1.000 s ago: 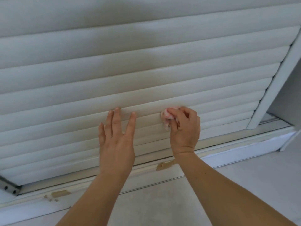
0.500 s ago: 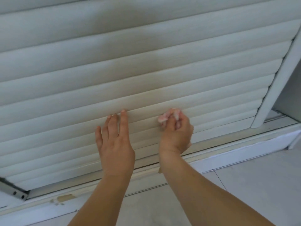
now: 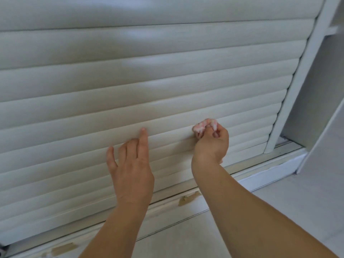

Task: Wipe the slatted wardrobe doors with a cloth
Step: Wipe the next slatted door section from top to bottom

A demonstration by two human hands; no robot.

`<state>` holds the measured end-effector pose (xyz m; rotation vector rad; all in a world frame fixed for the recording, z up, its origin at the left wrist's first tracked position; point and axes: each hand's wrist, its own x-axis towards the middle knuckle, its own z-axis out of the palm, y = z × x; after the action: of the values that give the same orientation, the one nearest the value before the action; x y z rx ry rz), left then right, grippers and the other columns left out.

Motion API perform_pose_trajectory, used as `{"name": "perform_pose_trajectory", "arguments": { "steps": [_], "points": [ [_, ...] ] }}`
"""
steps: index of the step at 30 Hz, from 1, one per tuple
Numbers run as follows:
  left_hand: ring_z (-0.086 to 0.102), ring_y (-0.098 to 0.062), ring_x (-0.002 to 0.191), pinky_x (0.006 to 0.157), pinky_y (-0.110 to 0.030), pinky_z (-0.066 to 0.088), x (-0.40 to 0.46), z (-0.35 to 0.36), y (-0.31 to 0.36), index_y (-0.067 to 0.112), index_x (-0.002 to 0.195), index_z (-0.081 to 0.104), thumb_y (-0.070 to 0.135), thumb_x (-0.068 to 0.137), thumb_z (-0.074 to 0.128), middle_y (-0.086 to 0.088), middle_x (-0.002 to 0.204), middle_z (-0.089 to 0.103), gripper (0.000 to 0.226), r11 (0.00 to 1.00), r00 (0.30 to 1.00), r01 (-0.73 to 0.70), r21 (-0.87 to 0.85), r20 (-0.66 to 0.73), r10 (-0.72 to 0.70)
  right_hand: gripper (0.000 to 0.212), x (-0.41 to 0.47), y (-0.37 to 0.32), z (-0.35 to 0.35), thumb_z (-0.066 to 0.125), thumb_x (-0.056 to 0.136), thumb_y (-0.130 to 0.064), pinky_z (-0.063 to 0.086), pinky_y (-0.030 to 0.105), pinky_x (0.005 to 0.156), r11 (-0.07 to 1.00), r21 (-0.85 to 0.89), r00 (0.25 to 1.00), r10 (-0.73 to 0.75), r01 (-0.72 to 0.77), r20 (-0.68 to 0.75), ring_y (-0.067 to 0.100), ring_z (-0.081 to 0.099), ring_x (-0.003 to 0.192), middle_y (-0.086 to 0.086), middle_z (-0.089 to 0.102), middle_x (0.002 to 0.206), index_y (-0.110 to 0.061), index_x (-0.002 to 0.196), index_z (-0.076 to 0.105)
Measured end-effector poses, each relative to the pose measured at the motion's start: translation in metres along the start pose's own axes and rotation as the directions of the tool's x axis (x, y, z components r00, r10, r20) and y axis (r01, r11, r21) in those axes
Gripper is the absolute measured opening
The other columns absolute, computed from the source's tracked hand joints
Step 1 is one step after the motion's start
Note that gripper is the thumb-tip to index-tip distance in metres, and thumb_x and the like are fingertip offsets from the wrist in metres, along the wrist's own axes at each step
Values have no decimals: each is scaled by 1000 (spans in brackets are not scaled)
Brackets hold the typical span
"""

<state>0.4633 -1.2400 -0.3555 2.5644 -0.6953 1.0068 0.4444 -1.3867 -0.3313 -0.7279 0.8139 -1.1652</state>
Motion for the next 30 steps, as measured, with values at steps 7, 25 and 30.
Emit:
{"name": "perform_pose_trajectory", "arguments": {
  "steps": [7, 25, 30],
  "points": [
    [48, -29, 87, 95, -46, 25, 11, 1, -4, 8, 137, 41, 4, 61, 30, -11, 93, 56, 77, 1000, 998, -13, -7, -56, 13, 10, -52, 26, 3, 63, 87, -39, 41, 23, 85, 847, -485, 960, -97, 219, 264, 16, 59, 91, -12, 59, 94, -43, 80, 58],
    [50, -31, 83, 93, -51, 22, 12, -1, 2, 7, 134, 46, -13, 47, 55, -14, 92, 56, 90, 1000, 999, -5, 18, -35, 5, 32, 42, -21, -4, 36, 97, 5, 40, 20, 43, 978, 207, 999, -9, 0, 43, 13, 50, 46, 1, 54, 62, -14, 76, 51],
    [38, -31, 101, 96, -55, 23, 16, -3, 1, 8, 126, 54, -5, 58, 34, -16, 111, 43, 73, 999, 994, 8, -34, -113, -11, 33, -12, 13, 12, 35, 88, -37, 42, 34, 83, 698, -533, 860, -496, 478, 121, 15, 61, 91, -6, 67, 99, -31, 91, 67]
  ]
}}
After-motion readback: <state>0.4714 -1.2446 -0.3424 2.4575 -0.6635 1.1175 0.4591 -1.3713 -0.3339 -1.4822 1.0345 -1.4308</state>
